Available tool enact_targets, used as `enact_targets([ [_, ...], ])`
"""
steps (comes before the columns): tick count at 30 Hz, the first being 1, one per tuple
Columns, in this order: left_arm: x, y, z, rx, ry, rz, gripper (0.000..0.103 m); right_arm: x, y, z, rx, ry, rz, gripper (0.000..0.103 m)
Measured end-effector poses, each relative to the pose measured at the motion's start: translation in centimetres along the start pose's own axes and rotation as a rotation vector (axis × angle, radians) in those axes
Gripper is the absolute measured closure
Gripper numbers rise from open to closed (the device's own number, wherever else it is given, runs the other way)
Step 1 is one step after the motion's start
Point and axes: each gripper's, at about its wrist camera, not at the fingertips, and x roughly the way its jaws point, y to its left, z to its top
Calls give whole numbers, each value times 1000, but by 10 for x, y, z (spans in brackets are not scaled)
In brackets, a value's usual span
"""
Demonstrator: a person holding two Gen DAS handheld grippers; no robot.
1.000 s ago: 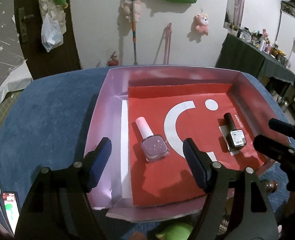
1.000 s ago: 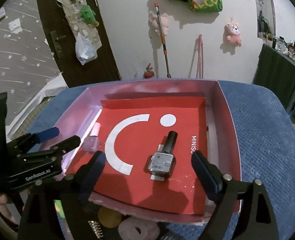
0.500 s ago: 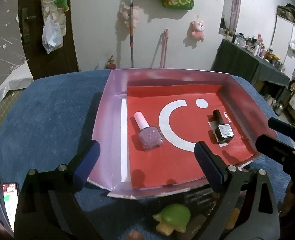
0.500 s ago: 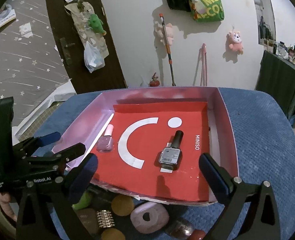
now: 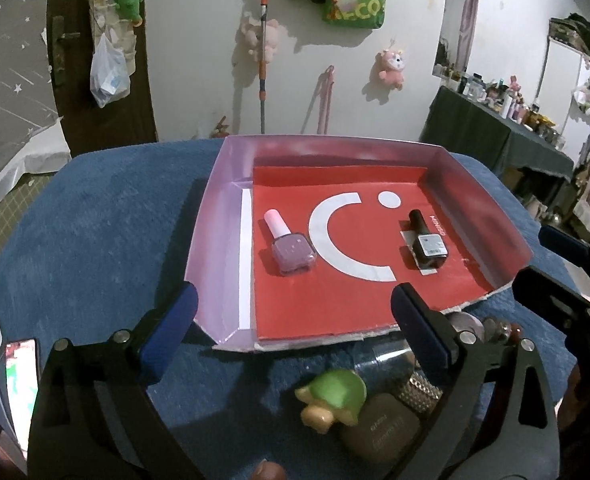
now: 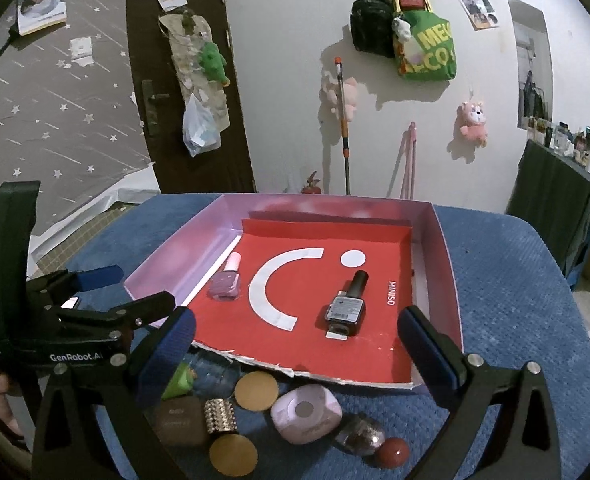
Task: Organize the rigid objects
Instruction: 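Withdraw both tools from the box toward the remaining items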
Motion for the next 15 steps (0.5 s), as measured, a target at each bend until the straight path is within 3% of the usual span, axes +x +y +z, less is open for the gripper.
enact_targets([
  [15,-22,-2,-30,8,-38,15,0,-24,14,-27,-26,-28,9,0],
])
